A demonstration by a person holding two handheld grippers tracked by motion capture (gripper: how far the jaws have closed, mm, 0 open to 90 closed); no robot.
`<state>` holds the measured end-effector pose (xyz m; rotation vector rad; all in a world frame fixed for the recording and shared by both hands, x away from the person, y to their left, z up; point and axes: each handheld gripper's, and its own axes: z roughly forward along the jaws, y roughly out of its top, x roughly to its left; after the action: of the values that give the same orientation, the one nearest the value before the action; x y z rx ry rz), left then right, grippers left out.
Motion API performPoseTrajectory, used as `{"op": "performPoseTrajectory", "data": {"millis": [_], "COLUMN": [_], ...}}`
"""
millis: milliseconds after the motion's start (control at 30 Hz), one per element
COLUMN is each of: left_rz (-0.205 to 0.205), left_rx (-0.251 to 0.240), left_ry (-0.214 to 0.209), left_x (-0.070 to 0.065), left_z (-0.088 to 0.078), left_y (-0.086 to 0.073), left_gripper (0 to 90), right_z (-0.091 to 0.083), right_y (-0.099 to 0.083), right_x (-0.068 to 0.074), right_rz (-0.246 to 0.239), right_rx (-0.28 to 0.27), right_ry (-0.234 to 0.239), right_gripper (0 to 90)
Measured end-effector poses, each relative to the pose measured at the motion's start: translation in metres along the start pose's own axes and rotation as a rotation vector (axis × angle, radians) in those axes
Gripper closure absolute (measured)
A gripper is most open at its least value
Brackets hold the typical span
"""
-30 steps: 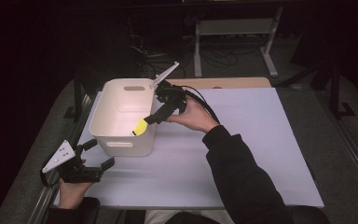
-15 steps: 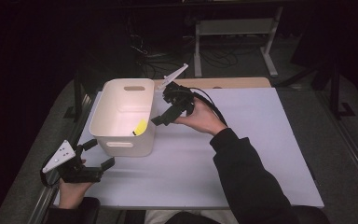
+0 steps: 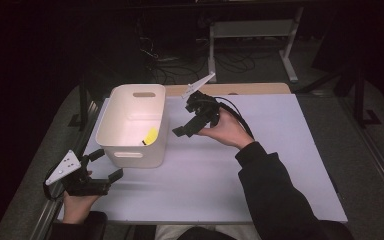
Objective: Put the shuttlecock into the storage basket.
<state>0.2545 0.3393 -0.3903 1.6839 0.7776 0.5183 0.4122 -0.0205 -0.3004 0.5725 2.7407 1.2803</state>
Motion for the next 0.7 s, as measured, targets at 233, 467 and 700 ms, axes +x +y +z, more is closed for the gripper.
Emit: {"op": "performPoseTrajectory", "data": {"millis": [233, 467, 700], "left_rz": [-0.002, -0.001, -0.001], "left_rx": [-0.002, -0.002, -0.001], "left_ry": [0.003, 0.003, 0.004], "left_x": [0.0, 0.0, 0.0], "left_z": [0.0, 0.0, 0.0], "left_y": [0.0, 0.0, 0.0], "left_gripper": [0.0, 0.0, 0.0], "right_z": [-0.008, -0.011, -0.016], "right_y": [-0.008, -0.018, -0.026], "right_x": [0.0, 0.001, -0.001], "right_rz": [0.007, 0.014, 0.027], "right_rx": [-0.003, -0.001, -0.006], "right_ry": [-0.01, -0.016, -0.023], "right_gripper": [0.0, 0.0, 0.0]}}
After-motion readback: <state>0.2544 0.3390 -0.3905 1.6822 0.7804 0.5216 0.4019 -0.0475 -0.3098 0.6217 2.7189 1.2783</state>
